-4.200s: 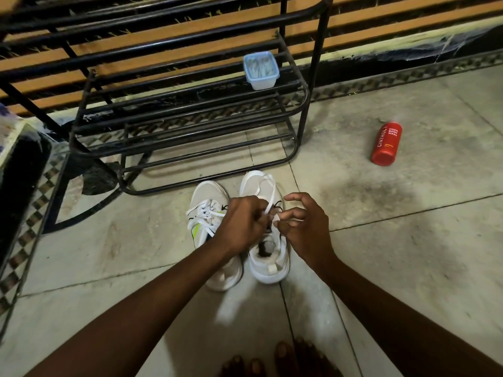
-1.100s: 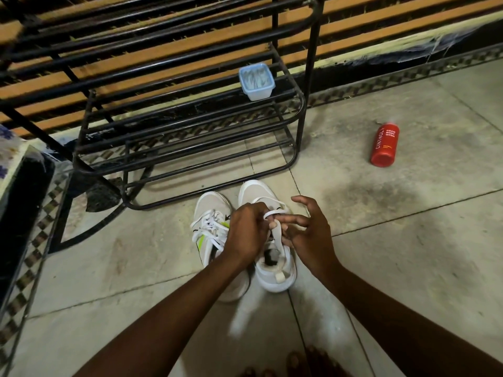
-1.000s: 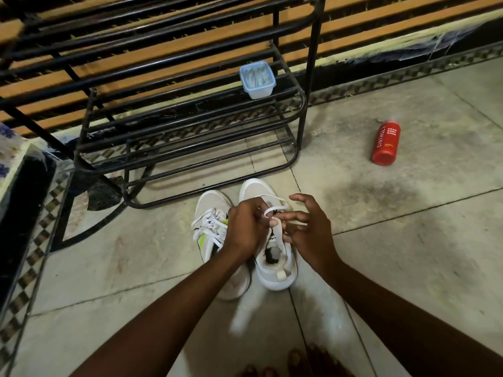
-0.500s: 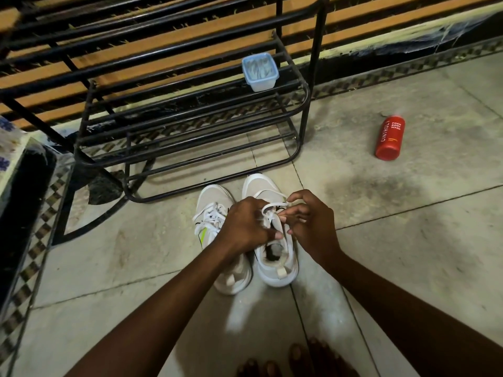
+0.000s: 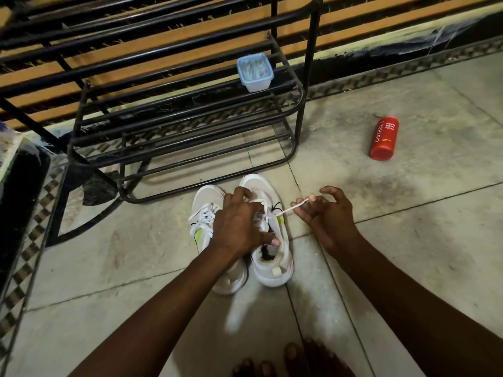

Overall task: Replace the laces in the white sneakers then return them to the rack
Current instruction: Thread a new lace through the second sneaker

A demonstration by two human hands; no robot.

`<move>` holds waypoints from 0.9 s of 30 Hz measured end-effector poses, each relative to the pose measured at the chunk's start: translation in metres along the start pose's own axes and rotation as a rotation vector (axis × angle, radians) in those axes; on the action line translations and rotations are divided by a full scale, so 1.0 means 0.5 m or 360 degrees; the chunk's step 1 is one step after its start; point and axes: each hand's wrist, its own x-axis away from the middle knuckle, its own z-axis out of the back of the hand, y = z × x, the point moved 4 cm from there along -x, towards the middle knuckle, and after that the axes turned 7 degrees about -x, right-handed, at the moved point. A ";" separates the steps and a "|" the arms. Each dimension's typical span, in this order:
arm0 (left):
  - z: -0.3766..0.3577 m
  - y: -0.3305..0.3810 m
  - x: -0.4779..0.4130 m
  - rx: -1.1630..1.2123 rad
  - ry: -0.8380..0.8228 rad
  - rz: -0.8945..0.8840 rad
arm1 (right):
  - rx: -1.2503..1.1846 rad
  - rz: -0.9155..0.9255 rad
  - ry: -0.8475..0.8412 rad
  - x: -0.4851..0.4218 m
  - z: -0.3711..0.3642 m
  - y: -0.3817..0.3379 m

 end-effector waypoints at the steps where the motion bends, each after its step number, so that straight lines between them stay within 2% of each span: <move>1: 0.001 -0.001 -0.002 -0.0027 -0.0002 -0.0005 | -0.0007 -0.0028 -0.0073 0.002 -0.001 0.004; 4: -0.001 -0.005 -0.008 -0.0053 -0.0058 0.0018 | 0.0088 -0.0026 -0.0217 0.003 -0.015 -0.001; 6: -0.004 -0.007 -0.009 -0.0070 -0.0081 0.0036 | 0.0177 0.0006 -0.0202 -0.010 -0.024 -0.025; 8: -0.007 -0.009 -0.008 -0.0080 -0.0075 0.0036 | 0.0485 0.0131 -0.0223 -0.025 -0.029 -0.063; 10: -0.011 -0.009 -0.010 -0.0072 -0.0063 0.0045 | 0.1177 0.0448 -0.0442 -0.024 -0.045 -0.098; 12: -0.012 -0.005 -0.013 -0.0070 -0.0032 0.0050 | 0.2155 0.0818 -0.0905 -0.004 -0.069 -0.090; 14: -0.011 -0.003 -0.016 0.0014 -0.0004 0.0049 | 0.2893 0.0845 -0.1418 0.015 -0.070 -0.035; 15: -0.010 -0.003 -0.017 0.0071 -0.0021 0.0032 | 0.3060 0.0843 -0.1538 0.022 -0.070 -0.014; 17: -0.007 -0.003 -0.021 0.0106 -0.0116 -0.0023 | 0.3045 0.1118 -0.1477 0.030 -0.080 -0.006; 19: -0.008 -0.004 -0.028 0.0020 -0.0235 -0.0036 | 0.2767 0.1397 -0.1142 0.040 -0.096 -0.028; 20: -0.010 -0.005 -0.032 -0.0027 -0.0287 -0.0022 | 0.2551 0.1440 -0.0982 0.046 -0.101 -0.038; 21: -0.011 -0.005 -0.035 -0.0059 -0.0325 -0.0005 | 0.2271 0.1363 -0.0843 0.050 -0.102 -0.042; 22: -0.012 -0.006 -0.037 -0.0074 -0.0341 0.0008 | 0.1893 0.1132 -0.0726 0.049 -0.098 -0.040; 24: -0.010 -0.007 -0.039 -0.0071 -0.0324 0.0018 | 0.0977 0.0478 -0.0472 0.038 -0.092 -0.030; 25: -0.010 -0.008 -0.040 -0.0058 -0.0313 0.0023 | 0.0750 0.0294 -0.0399 0.030 -0.086 -0.030; 26: -0.010 -0.009 -0.040 -0.0047 -0.0306 0.0031 | 0.0809 0.0272 -0.0398 0.027 -0.084 -0.035; 27: -0.009 -0.010 -0.040 -0.0049 -0.0306 0.0041 | 0.1144 0.0411 -0.0482 0.025 -0.085 -0.048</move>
